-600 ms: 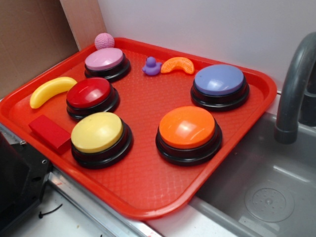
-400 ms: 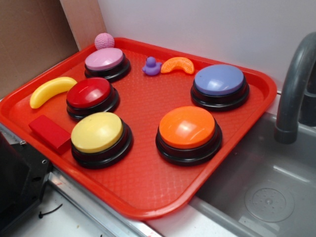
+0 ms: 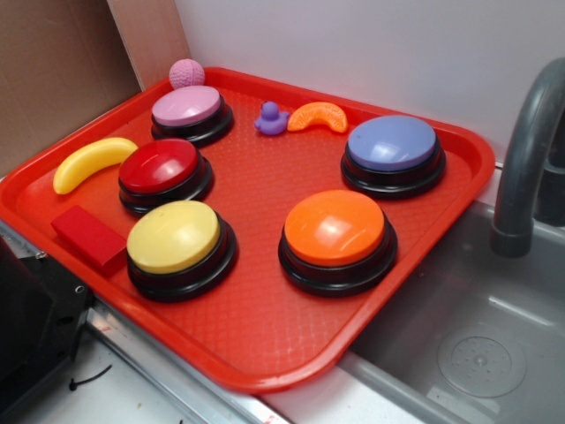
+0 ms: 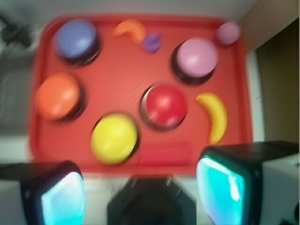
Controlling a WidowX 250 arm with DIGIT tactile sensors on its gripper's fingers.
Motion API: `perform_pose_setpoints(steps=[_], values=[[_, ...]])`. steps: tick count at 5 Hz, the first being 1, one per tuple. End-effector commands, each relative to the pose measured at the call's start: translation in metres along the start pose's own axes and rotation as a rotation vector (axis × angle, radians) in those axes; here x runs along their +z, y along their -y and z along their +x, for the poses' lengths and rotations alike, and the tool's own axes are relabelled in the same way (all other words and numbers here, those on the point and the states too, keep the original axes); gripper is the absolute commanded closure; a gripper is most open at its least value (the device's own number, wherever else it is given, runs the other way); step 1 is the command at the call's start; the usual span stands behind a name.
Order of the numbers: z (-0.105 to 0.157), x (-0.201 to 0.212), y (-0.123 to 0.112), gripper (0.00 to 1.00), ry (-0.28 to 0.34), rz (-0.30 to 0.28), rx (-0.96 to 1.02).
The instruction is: Push the pink button.
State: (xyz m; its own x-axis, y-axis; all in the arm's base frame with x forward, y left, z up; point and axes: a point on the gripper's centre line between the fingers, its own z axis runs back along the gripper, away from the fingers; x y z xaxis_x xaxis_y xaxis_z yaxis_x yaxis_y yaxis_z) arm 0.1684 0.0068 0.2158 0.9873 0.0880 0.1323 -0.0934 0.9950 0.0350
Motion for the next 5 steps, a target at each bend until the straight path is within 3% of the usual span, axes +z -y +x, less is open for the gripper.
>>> perform_pose_setpoints(steps=[1, 2, 5], values=[[0.073, -0.069, -0.039, 0.00, 0.131, 0.025, 0.154], [0.093, -0.107, -0.063, 0.00, 0.140, 0.061, 0.226], [0.100, -0.176, -0.090, 0.00, 0.017, 0.058, 0.224]])
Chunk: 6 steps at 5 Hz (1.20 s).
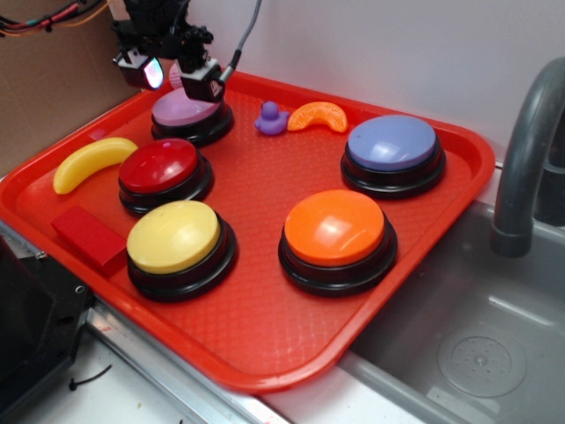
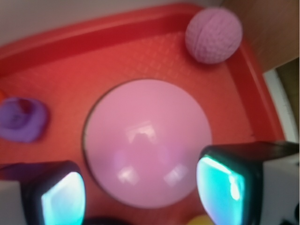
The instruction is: Push the pink button.
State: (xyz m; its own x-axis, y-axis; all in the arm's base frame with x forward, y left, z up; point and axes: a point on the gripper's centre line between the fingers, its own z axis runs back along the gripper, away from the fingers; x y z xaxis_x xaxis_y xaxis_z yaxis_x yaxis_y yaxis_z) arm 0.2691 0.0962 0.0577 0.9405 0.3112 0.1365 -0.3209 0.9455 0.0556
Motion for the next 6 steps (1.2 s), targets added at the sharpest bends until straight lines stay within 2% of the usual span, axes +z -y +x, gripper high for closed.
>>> perform_pose_setpoints(steps=[1, 2, 4, 6], values=[[0.019, -0.009, -0.012, 0.00, 0.018, 0.005, -0.011], [0.019, -0.012, -0.011, 0.00, 0.005, 0.007, -0.013], [0.013, 0.011, -0.016, 0.00, -0.009, 0.015, 0.023], [0.007, 0.042, -0.023, 0.00, 0.053, 0.029, 0.053]])
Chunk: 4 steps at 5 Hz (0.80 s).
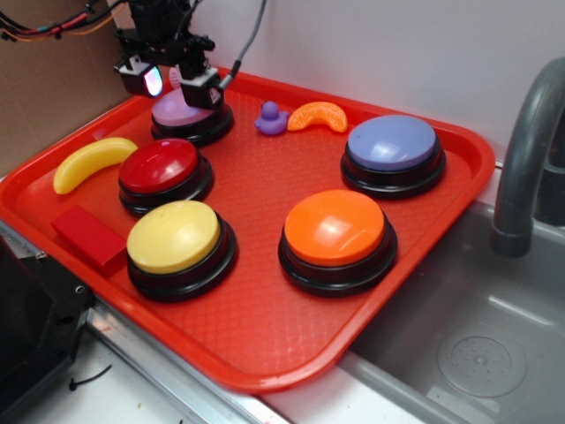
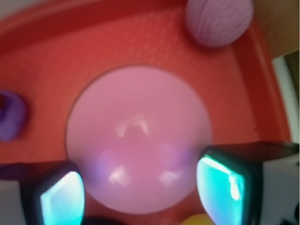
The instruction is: Push the pink button.
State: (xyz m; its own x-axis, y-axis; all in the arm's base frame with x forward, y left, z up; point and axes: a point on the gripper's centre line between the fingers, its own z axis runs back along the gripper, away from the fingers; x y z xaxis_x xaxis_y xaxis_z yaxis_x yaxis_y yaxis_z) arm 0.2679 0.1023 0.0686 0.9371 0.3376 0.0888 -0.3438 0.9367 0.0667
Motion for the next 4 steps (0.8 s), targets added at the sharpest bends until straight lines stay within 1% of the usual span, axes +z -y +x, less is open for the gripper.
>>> perform_pose_setpoints(steps=[1, 2, 3, 4], values=[[0.004, 0.038, -0.021, 0.00, 0.096, -0.001, 0.048], [0.003, 0.043, -0.022, 0.00, 0.107, 0.000, 0.053], [0.002, 0.049, -0.023, 0.00, 0.100, 0.001, 0.059], [0.001, 0.060, -0.025, 0.00, 0.106, 0.006, 0.078]])
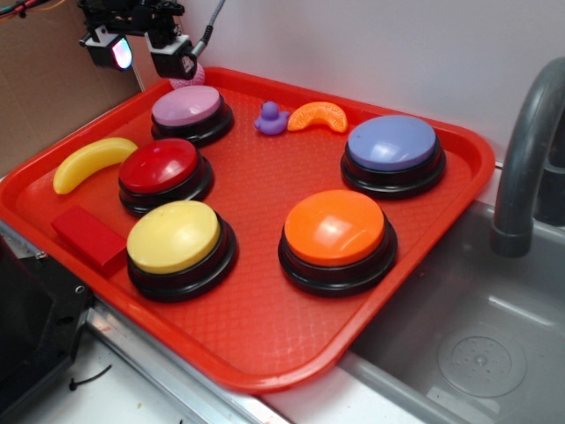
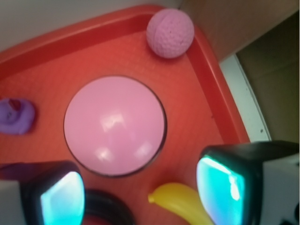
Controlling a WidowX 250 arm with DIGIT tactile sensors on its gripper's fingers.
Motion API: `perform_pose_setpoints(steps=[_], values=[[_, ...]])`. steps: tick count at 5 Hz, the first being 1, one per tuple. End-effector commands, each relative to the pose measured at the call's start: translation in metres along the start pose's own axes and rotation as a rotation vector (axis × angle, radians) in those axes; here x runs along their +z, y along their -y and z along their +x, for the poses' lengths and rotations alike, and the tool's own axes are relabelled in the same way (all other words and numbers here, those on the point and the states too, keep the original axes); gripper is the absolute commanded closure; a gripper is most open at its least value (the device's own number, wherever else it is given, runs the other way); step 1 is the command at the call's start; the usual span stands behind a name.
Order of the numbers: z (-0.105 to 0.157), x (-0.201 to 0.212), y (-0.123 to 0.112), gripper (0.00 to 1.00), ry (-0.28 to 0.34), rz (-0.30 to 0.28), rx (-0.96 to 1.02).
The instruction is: Push the pink button.
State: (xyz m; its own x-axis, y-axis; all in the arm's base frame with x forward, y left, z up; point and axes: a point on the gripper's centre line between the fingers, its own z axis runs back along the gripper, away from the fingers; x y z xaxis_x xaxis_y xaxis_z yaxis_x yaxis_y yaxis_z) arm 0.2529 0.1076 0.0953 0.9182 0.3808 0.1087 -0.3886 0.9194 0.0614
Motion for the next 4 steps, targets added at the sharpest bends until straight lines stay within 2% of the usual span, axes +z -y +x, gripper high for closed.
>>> perform_pose_setpoints(steps=[1, 4], values=[[0.013, 0.036, -0.015, 0.00, 0.065, -0.007, 0.040], [0.000, 0.069, -0.021, 0.00, 0.054, 0.006, 0.104]])
